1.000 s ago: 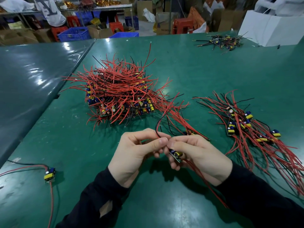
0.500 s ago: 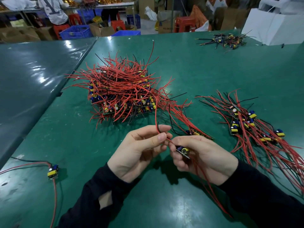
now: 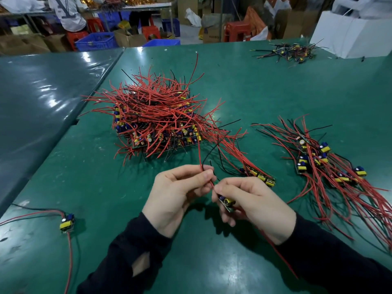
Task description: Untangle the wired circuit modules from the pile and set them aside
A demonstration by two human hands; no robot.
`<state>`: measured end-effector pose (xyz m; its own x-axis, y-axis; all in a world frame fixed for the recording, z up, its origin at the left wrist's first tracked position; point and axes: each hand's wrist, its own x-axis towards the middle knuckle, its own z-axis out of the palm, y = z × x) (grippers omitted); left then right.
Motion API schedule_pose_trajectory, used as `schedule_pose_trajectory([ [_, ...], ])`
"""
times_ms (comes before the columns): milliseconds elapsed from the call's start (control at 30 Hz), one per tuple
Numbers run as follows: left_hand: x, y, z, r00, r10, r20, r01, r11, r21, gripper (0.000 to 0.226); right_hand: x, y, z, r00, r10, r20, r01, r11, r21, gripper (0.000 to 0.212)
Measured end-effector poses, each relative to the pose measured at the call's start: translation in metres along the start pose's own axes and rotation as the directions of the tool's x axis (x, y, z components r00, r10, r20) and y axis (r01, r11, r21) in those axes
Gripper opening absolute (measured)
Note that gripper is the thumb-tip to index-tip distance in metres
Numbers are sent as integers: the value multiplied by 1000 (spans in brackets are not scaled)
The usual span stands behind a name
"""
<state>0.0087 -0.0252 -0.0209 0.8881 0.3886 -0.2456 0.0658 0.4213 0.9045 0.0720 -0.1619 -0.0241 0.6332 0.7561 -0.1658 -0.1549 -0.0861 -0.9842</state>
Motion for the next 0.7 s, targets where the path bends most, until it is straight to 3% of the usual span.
schedule_pose_trajectory([
  [67, 1, 6, -4, 989, -123, 88, 131, 987, -90, 12, 0, -3, 1, 996, 44, 72, -53, 989, 136, 25],
  [167, 0, 14, -11, 964, -180, 197, 216, 960, -178, 8, -2, -7, -1, 969, 94, 229, -155, 951, 267, 25],
  [267, -2, 17, -16, 939, -176, 296, 240, 951, -196, 38, -3, -8, -4, 921, 158, 356, -275, 911, 308, 25],
  [333, -3, 17, -17, 934, -165, 317, 218, 966, -139, 46, -4, -7, -5, 892, 177, 415, -318, 899, 300, 25],
  [433, -4, 18, -13, 957, -129, 259, 149, 987, -58, 27, -5, -7, -5, 889, 149, 433, -287, 918, 273, 26],
  [567, -1, 13, -7, 997, 66, 44, -65, 998, -21, 9, -2, -4, -1, 961, 63, 269, -124, 969, 215, 26],
  [700, -2, -1, 2, 938, 323, -128, -299, 937, 179, 11, -1, 1, 0, 990, 10, 140, -18, 998, 54, 27],
])
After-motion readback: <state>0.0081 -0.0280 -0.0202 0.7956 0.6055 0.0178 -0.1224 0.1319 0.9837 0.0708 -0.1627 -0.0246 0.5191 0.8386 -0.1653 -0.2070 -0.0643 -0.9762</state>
